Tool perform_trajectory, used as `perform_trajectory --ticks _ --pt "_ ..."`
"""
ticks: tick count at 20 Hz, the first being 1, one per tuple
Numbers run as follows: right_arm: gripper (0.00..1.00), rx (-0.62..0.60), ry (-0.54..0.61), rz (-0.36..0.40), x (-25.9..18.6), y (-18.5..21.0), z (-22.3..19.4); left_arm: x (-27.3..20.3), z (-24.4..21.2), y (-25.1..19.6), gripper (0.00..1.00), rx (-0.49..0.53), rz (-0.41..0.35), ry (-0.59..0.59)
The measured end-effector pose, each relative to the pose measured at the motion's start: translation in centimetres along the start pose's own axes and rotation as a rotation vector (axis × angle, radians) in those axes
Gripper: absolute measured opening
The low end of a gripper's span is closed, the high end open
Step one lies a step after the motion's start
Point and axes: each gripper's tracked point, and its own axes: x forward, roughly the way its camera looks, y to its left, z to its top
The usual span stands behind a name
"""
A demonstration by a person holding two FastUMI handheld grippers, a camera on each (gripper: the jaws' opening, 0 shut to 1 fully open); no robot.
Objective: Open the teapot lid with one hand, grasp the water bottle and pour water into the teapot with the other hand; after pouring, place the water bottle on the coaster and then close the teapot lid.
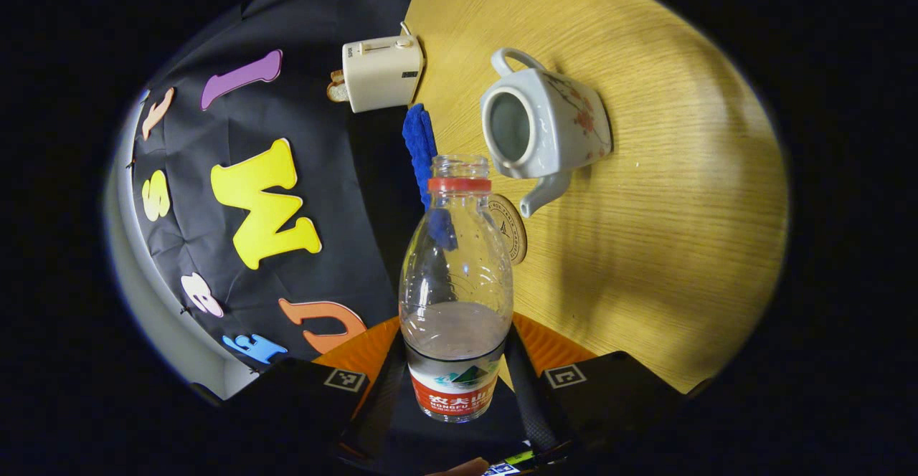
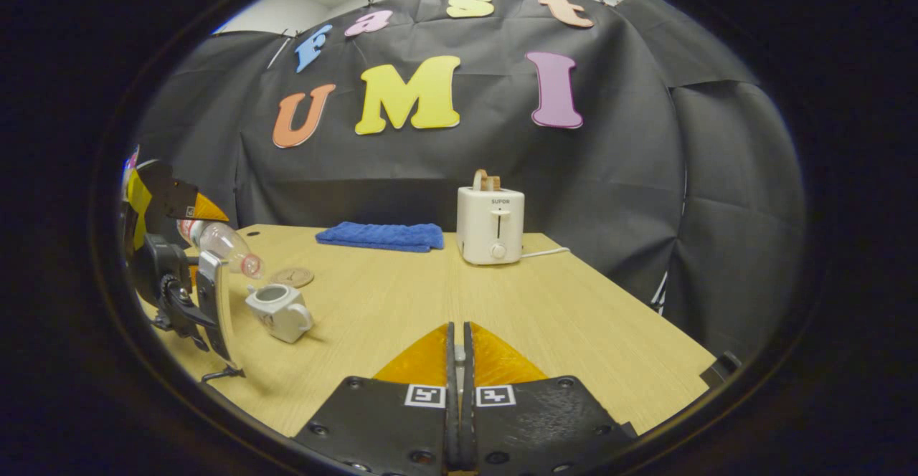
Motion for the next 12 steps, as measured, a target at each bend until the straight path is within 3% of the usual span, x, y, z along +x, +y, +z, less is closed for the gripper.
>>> perform_trajectory --ticks 12 --pt "0.01 -0.006 -0.011 0.014 0.0 0.1 0.3 -0.2 0.5 2.0 0.75 0.192 0.036 0.028"
